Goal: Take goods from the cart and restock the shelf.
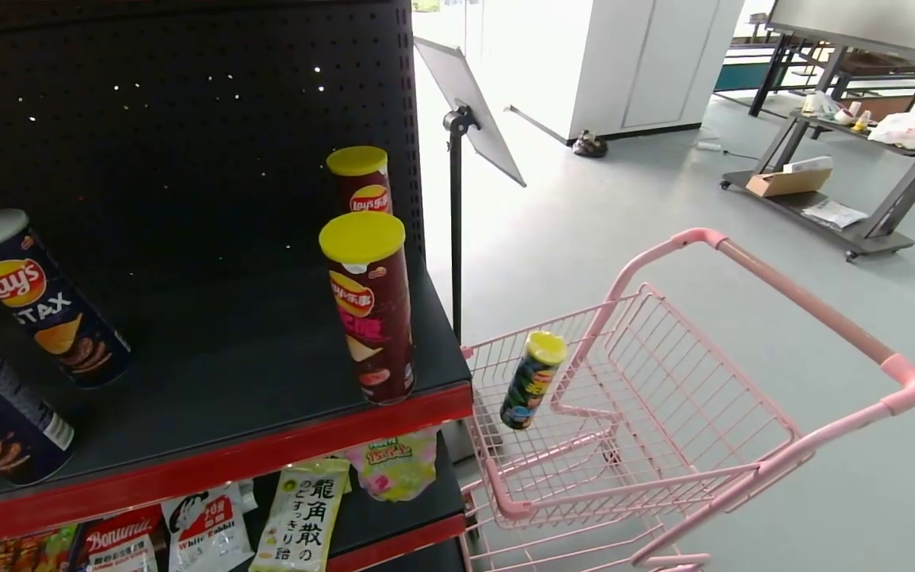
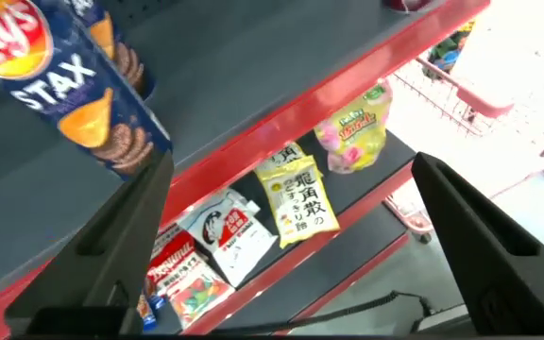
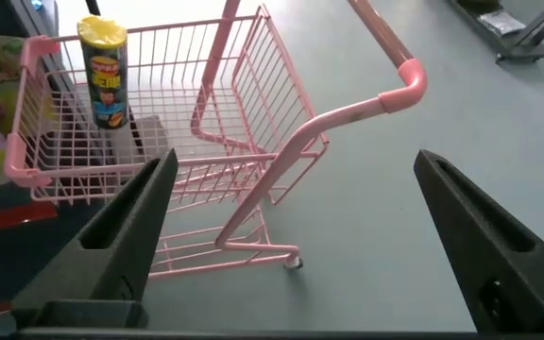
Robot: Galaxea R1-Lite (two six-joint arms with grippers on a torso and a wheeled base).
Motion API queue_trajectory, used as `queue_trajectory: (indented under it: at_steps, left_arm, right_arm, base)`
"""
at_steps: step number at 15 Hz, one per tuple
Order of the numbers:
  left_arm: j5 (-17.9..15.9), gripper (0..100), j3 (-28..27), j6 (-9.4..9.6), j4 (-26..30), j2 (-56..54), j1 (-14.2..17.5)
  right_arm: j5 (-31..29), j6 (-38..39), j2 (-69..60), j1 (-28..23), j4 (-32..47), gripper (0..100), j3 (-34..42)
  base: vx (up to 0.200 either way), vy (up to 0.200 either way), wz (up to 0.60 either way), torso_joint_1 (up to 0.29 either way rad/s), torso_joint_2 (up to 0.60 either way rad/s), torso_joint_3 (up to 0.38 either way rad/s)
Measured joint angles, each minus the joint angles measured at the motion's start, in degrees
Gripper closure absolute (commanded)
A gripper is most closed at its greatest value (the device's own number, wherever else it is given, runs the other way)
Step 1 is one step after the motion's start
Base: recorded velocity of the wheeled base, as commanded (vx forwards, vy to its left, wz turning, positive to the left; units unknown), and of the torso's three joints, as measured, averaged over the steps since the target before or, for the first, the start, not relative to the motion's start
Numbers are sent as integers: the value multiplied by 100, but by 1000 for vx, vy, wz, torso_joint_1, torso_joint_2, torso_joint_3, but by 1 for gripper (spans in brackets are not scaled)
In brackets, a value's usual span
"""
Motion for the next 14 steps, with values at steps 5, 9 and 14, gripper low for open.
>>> queue_trajectory:
  at_steps: [5, 9, 14]
  left_arm:
    - [11, 0, 195, -4, -5, -364, -4]
    - [13, 0, 252, -4, -17, -500, -4]
    - [22, 0, 258, -2, -41, -538, 0]
  right_arm:
    - [-2, 2, -2, 0, 7, 0, 9]
    - [-2, -13, -68, 0, 2, 0, 118]
    - [-2, -41, -134, 2, 0, 0, 154]
  base:
    - [0, 0, 0, -141, 350, 210]
    - [0, 0, 0, -137, 365, 227]
    - [0, 0, 0, -145, 416, 267]
